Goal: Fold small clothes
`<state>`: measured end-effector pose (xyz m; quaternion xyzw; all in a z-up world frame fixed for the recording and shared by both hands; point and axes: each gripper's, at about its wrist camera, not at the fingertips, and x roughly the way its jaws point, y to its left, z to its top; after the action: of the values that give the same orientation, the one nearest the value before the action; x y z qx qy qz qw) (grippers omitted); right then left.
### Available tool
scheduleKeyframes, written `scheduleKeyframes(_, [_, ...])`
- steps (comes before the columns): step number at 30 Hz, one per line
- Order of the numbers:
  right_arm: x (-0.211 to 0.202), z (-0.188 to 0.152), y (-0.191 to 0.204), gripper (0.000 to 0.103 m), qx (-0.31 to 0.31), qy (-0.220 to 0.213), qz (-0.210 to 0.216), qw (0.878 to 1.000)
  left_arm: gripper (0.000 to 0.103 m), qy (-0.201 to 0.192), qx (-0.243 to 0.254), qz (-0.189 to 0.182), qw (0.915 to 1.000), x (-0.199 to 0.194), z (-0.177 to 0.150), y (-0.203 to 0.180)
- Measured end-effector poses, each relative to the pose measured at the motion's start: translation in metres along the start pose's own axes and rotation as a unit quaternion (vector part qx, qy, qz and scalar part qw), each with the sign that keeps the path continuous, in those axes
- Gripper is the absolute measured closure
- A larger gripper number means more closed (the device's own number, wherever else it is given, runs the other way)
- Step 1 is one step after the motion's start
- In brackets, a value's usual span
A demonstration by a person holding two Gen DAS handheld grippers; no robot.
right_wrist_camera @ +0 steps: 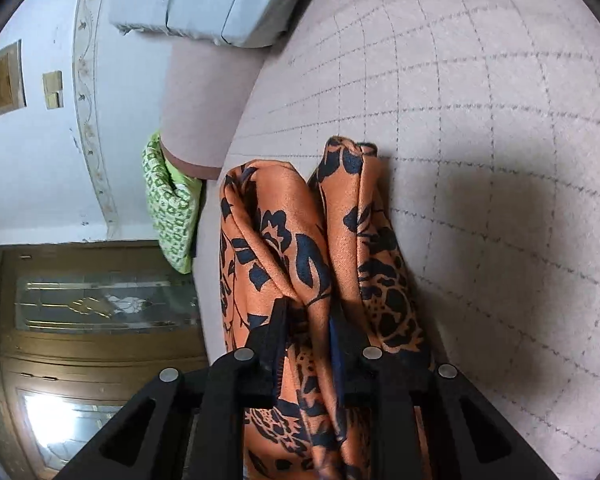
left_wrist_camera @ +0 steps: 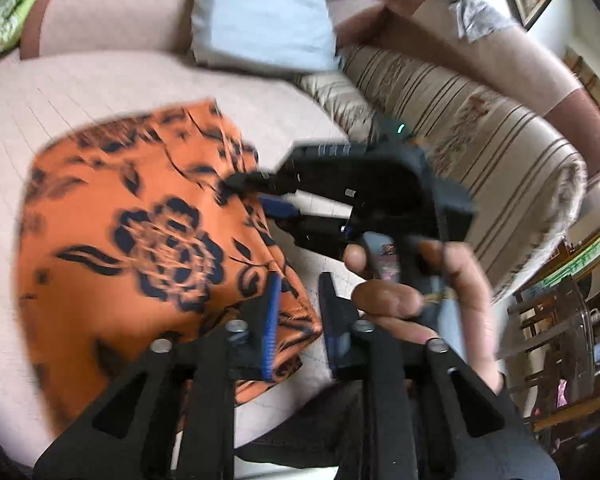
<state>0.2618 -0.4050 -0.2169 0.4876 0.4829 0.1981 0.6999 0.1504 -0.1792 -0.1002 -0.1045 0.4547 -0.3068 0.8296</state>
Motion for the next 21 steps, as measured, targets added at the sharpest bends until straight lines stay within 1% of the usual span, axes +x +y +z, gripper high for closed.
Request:
scheduleKeyframes(1, [-0.002,0.0,0.002,0.084,0.001,-0.002,-0.005,1.0,0.072,-0.011,-0.001,0.005,0.9999,-0.01,0.002,0.004])
scheduleKeyframes(3, [-0.002,-0.001,0.005,0.084,0.001,-0.007,-0.011,1.0,0.064,-0.033,-0.002,0.03,0.999,-0.029,0.005,0.015])
scheduleKeyframes(5, [-0.019,-0.012,0.011,0.084,-0.007,-0.046,-0.034,0.998,0.063,-0.043,-0.004,0.052,0.9977,-0.039,0.001,0.029])
scheduleKeyframes(6, [-0.029,-0.018,0.011,0.084,-0.016,-0.067,-0.04,0.997,0.063,-0.043,-0.008,0.063,0.9971,-0.037,-0.001,0.035])
scheduleKeyframes(7, [-0.041,-0.026,0.021,0.084,-0.037,-0.085,-0.037,0.995,0.063,-0.036,-0.016,0.075,0.9964,-0.035,-0.005,0.043])
scheduleKeyframes(9, [-0.056,-0.04,0.04,0.083,-0.074,-0.096,-0.025,0.992,0.063,-0.014,-0.03,0.081,0.9962,-0.025,-0.008,0.052])
scheduleKeyframes(10, [-0.06,-0.047,0.046,0.074,-0.093,-0.099,-0.027,0.99,0.063,-0.002,-0.037,0.081,0.996,-0.021,-0.014,0.056])
scheduleKeyframes(11, [-0.063,-0.055,0.052,0.057,-0.109,-0.101,-0.034,0.988,0.063,0.013,-0.043,0.081,0.9958,-0.015,-0.021,0.06])
scheduleKeyframes(12, [-0.065,-0.069,0.057,0.05,-0.127,-0.105,-0.051,0.985,0.063,0.021,-0.043,0.079,0.9957,-0.011,-0.027,0.063])
scheduleKeyframes(13, [-0.066,-0.082,0.057,0.048,-0.136,-0.109,-0.069,0.982,0.063,0.028,-0.038,0.081,0.9956,-0.006,-0.034,0.063])
scheduleKeyframes(15, [-0.062,-0.105,0.047,0.048,-0.133,-0.105,-0.098,0.981,0.063,0.032,-0.027,0.088,0.9952,0.0,-0.041,0.059])
scheduleKeyframes(16, [-0.057,-0.114,0.039,0.048,-0.125,-0.093,-0.11,0.982,0.062,0.031,-0.021,0.091,0.9951,0.003,-0.044,0.056])
scheduleKeyframes(18, [-0.048,-0.123,0.016,0.053,-0.105,-0.07,-0.148,0.981,0.062,0.026,-0.001,0.103,0.9943,0.008,-0.052,0.051])
scheduleKeyframes(19, [-0.041,-0.127,0.002,0.061,-0.084,-0.057,-0.168,0.981,0.062,0.026,0.005,0.108,0.9938,0.011,-0.054,0.05])
scheduleKeyframes(20, [-0.04,-0.127,-0.006,0.074,-0.069,-0.049,-0.167,0.982,0.062,0.032,0.012,0.108,0.9935,0.015,-0.056,0.048])
scheduleKeyframes(21, [-0.042,-0.126,-0.008,0.078,-0.062,-0.05,-0.163,0.983,0.062,0.039,0.021,0.112,0.9927,0.019,-0.057,0.045])
